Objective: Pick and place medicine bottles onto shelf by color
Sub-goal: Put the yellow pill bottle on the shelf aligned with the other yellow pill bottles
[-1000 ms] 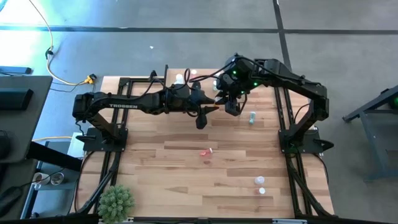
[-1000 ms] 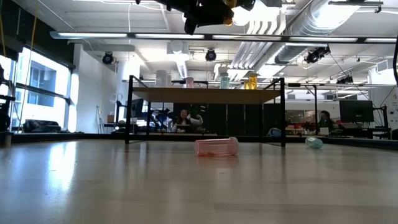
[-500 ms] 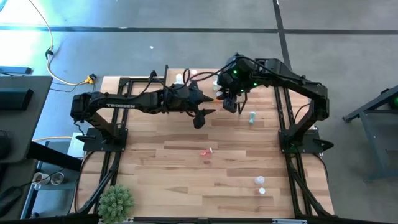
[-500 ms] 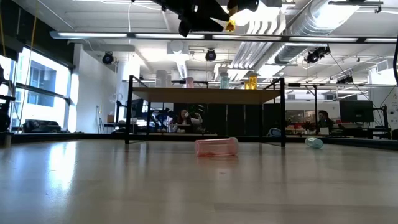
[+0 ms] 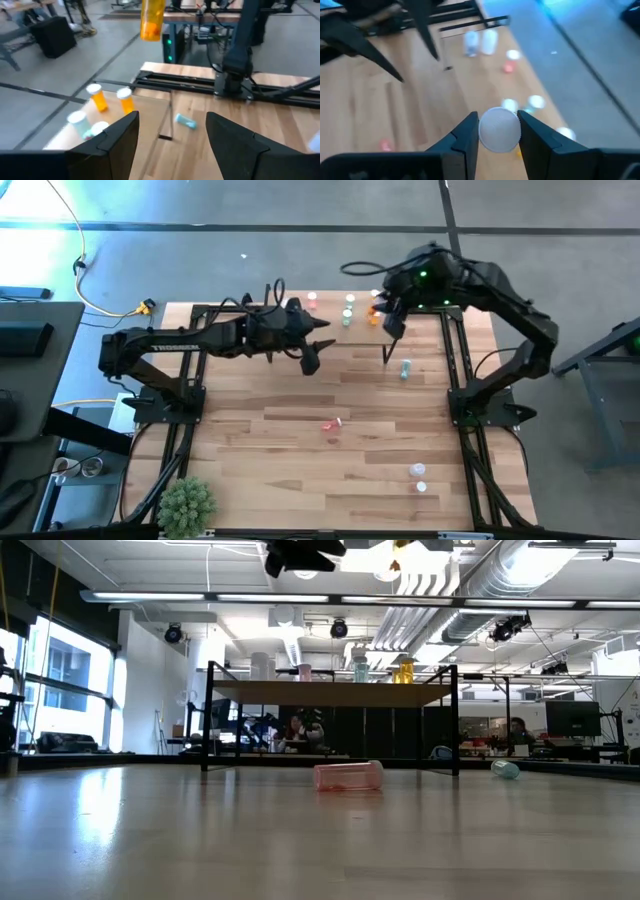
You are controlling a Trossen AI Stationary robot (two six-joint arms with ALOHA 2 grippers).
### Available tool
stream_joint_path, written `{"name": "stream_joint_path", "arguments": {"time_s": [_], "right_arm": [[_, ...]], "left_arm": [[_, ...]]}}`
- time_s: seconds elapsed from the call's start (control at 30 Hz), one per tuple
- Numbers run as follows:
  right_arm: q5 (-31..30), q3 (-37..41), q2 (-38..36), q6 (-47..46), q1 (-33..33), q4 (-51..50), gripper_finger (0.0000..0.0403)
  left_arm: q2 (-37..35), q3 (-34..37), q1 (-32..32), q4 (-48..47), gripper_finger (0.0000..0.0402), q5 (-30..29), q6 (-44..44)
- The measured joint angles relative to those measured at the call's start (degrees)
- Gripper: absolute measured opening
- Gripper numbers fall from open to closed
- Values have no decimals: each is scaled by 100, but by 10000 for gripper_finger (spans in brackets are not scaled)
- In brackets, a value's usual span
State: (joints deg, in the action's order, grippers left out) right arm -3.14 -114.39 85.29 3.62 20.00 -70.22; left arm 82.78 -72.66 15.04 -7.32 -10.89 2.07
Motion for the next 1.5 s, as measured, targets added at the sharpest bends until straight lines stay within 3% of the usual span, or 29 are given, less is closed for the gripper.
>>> {"name": "stream_joint_path", "arguments": {"time_s": [0.2, 0.53, 0.83, 1.17, 1.5], "right_arm": [[-141, 143, -345, 233, 327, -115, 101], [362, 2466, -801, 130, 891, 1142, 101], [576, 3638, -811, 47, 902, 1877, 107], [597, 4315, -815, -82, 902, 2519, 107], [472, 4411, -815, -19, 902, 2563, 108]], "left_arm": [[-289, 0, -2, -196, 219, -402, 11], [-498, 0, -2, -257, 219, -913, 13], [-498, 0, -2, -471, 219, -949, 10], [-496, 2, -4, -474, 219, -949, 10], [-494, 2, -4, -476, 219, -949, 10]]}}
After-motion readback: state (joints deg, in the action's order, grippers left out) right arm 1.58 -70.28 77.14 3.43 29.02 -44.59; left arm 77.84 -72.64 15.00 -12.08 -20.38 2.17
